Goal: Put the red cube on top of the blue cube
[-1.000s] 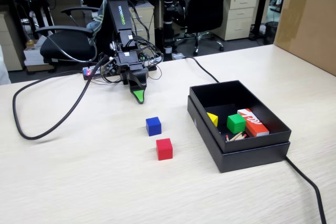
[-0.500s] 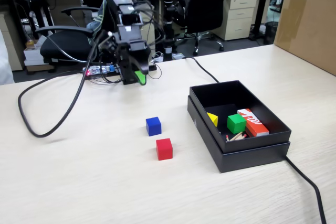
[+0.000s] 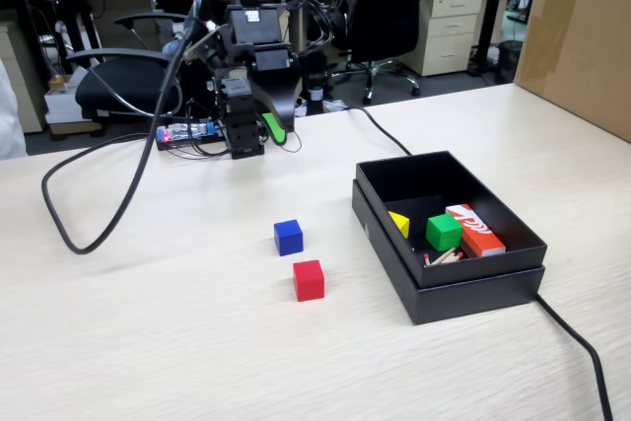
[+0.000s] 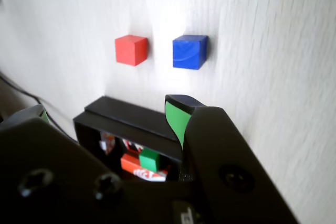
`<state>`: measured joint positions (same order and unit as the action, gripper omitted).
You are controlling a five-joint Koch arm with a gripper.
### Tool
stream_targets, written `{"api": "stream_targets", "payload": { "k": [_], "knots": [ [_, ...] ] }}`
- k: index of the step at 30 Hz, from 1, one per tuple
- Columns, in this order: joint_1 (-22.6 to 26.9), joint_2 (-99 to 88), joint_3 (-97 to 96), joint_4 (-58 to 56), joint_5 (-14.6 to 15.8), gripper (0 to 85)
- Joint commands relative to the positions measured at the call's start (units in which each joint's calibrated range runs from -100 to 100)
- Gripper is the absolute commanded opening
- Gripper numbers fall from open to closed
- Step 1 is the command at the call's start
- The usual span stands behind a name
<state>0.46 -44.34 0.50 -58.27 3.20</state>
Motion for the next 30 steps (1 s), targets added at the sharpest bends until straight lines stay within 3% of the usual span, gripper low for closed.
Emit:
{"api": "stream_targets", "payload": {
  "k": [1,4,11,30],
  "knots": [
    [-0.4,8.2,7.0,-0.2,-0.2,44.8],
    [-1.4,26.3,16.1,-0.2,-0.2,44.8],
    [-1.8,41.6,26.3,-0.2,-0.2,44.9],
    [-0.2,58.5,32.4,-0.2,0.0,45.1]
  ]
}}
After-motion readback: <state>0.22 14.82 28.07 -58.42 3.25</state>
